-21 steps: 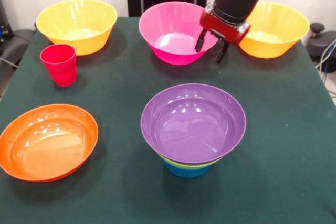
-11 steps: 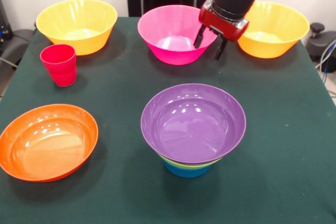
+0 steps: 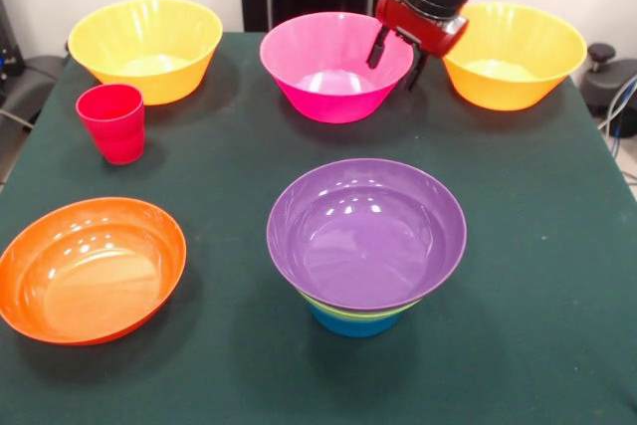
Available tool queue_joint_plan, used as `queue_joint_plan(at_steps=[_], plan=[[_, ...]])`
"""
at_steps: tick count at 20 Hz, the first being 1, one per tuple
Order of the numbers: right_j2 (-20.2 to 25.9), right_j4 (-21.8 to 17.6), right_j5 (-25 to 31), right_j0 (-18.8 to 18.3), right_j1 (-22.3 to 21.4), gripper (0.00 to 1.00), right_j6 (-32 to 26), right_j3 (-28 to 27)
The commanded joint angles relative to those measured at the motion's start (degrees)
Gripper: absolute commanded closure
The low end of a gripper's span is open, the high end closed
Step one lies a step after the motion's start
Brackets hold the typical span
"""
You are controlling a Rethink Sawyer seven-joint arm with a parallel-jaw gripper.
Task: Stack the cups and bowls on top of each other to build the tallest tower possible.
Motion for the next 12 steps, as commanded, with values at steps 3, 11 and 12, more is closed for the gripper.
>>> queue_joint_plan(at_steps=[3,11,12], plan=[[6.1,-0.66,-6.49,-1.25,3.21,0.0,8.85,2.75],[7.18,-1.1,-10.99,-3.03,4.98,0.0,8.27,2.52],[7.84,-1.3,-12.98,-3.47,5.92,0.0,8.54,3.12]])
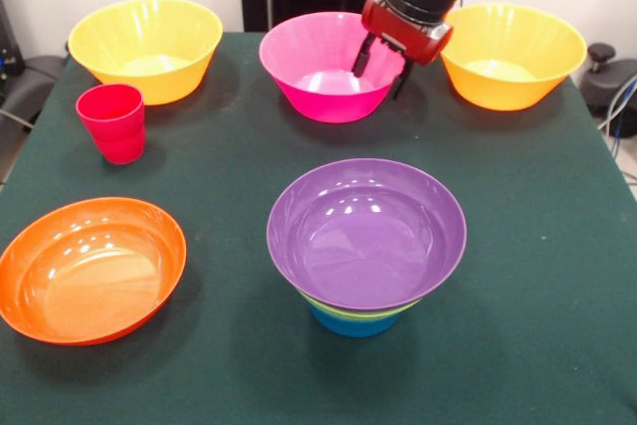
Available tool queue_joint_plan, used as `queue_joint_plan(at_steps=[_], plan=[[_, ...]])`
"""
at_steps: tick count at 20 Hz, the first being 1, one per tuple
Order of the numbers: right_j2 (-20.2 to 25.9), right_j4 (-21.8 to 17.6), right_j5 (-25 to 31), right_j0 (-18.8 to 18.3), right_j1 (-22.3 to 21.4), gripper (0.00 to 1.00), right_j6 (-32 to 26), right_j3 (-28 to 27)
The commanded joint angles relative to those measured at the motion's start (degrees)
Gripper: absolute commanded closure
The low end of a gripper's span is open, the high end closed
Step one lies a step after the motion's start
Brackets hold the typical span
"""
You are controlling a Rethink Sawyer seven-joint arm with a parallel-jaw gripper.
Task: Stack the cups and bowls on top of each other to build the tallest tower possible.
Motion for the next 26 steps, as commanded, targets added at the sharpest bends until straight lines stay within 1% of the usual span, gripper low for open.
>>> queue_joint_plan(at_steps=[1,8,18,26], plan=[[8.19,-1.38,-7.55,-2.42,5.53,0.0,8.62,2.25],[8.96,-1.2,-10.06,-2.59,6.85,0.0,8.77,2.48],[9.97,-0.97,-12.19,-3.08,7.3,0.0,9.21,3.82],[10.46,0.18,-11.04,-2.8,6.72,0.0,10.08,4.59]])
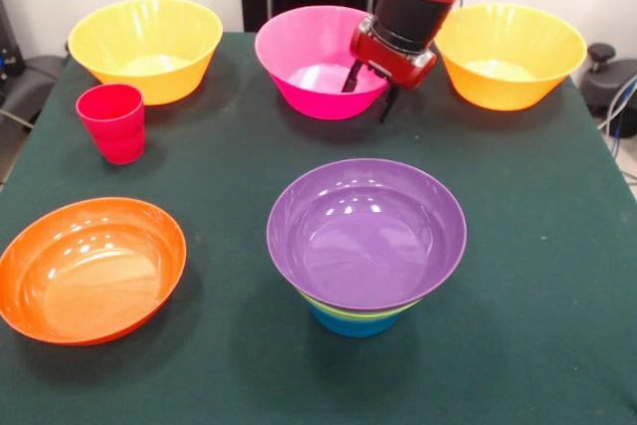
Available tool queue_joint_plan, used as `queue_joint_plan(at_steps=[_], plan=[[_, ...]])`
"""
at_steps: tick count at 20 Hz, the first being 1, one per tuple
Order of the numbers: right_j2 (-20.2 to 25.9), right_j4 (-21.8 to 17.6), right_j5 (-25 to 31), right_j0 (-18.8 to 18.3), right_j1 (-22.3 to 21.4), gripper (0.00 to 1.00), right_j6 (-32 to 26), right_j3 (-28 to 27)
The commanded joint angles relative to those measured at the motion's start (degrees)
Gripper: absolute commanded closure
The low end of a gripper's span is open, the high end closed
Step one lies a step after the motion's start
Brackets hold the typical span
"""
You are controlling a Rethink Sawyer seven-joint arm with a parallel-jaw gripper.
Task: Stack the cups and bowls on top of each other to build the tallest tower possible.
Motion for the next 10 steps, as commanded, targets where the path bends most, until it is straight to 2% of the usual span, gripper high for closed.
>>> queue_joint_plan(at_steps=[1,4,10], plan=[[8.01,0.26,-1.5,-1.22,1.42,0.0,10.17,3.01],[8.32,0.83,-0.38,-1.41,1.06,0.0,10.27,2.69],[7.32,2.92,4.47,0.57,0.52,0.0,11.09,1.29]])
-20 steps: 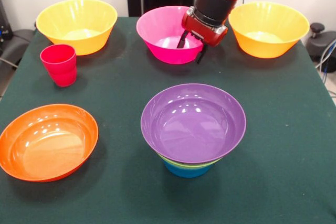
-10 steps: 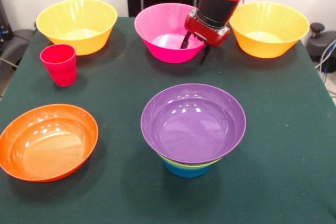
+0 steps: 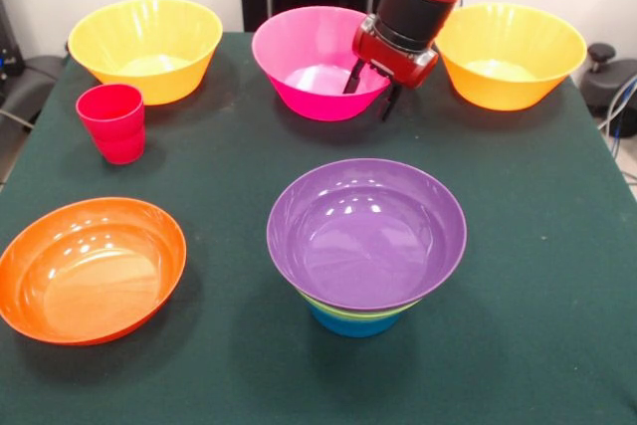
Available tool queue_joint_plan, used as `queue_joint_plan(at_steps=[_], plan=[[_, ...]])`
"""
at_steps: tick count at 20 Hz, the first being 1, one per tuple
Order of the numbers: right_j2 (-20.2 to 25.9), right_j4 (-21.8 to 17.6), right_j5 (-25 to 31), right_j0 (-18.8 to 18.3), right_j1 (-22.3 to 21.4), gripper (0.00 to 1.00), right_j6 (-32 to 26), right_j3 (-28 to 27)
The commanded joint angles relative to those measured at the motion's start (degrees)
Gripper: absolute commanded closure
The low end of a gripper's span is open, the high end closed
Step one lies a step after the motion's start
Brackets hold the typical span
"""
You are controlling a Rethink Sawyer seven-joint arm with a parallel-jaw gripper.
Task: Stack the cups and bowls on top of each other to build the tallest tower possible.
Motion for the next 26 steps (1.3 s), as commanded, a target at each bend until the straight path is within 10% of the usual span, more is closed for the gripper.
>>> queue_joint_plan(at_steps=[1,21,22,26], plan=[[6.89,2.95,5.45,0.75,0.53,0.0,11.13,0.69],[3.92,5.84,17.22,3.6,0.02,0.0,12.73,-3.61],[3.54,6.25,17.57,3.96,0.26,1.0,12.58,-3.9],[3.05,6.56,17.3,4.3,0.62,1.0,12.79,-4.4]])
